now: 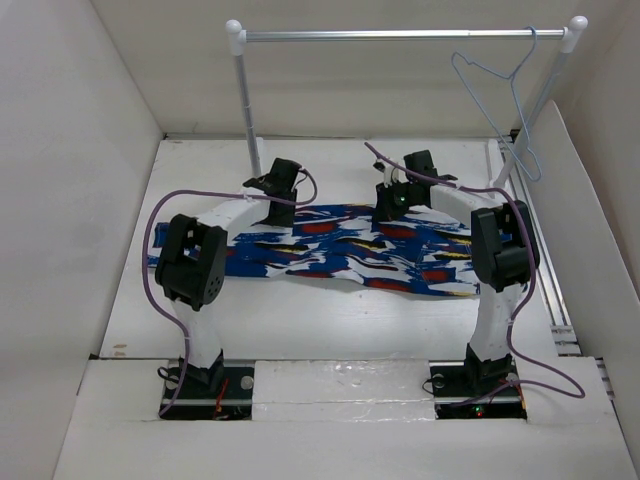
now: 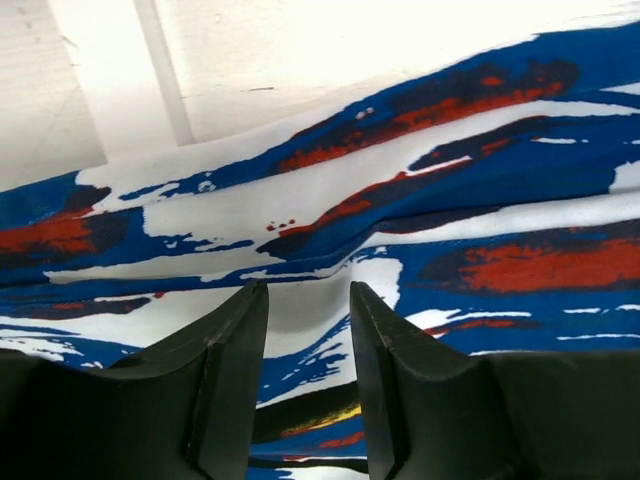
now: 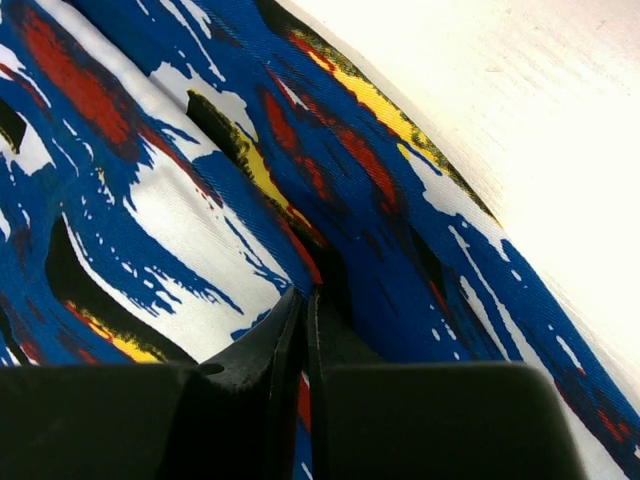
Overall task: Place the trousers on the hanger
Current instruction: Fold the trousers
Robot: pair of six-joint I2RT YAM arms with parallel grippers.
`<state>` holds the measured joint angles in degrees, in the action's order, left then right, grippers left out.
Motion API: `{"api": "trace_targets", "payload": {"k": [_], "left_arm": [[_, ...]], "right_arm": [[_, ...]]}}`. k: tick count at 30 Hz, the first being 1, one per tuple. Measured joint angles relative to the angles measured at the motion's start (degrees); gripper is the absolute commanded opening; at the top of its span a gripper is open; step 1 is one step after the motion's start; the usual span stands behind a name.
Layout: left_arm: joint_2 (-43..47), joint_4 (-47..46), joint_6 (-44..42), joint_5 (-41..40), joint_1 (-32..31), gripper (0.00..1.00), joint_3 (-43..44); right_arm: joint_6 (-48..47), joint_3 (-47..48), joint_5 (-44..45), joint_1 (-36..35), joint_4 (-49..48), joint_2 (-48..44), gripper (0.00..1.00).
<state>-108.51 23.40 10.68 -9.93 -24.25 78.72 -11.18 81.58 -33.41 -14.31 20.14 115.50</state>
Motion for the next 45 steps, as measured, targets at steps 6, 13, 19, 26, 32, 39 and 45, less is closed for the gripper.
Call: {"api": "trace_targets", "payload": {"k": [6, 13, 19, 26, 32, 39, 45], "left_arm": [[0.0, 0.2, 0.2, -0.2, 0.3, 0.30, -0.3], [0.0, 0.2, 0.4, 0.2, 0.2, 0.00, -0.3], [0.0, 0.2, 0.4, 0.4, 0.3, 0.00, -0.3], [0.8, 1.1, 1.0, 0.4, 0.3, 0.00, -0.2], [4.7, 4.3, 2.4, -0.4, 0.3, 0.00, 0.9], [5.4, 6.4, 3.9, -3.3, 0.2, 0.00, 4.8], [-2.3, 6.2, 4.6, -8.0, -0.1, 0.00, 11.5]], "right_arm": [[-0.7, 0.0, 0.0, 0.0, 0.4, 0.0, 0.16], [-1.2, 0.0, 0.0, 0.1, 1.0, -0.8, 0.12], [-1.5, 0.0, 0.0, 0.1, 1.9, -3.4, 0.12], [-1.7, 0.0, -0.1, 0.1, 2.6, -3.8, 0.12], [-1.9, 0.0, 0.0, 0.1, 2.6, -3.9, 0.06], [-0.6, 0.0, 0.7, 0.1, 1.8, -4.3, 0.00], [2.6, 1.6, 5.7, 0.1, 0.1, -3.8, 0.00]]}}
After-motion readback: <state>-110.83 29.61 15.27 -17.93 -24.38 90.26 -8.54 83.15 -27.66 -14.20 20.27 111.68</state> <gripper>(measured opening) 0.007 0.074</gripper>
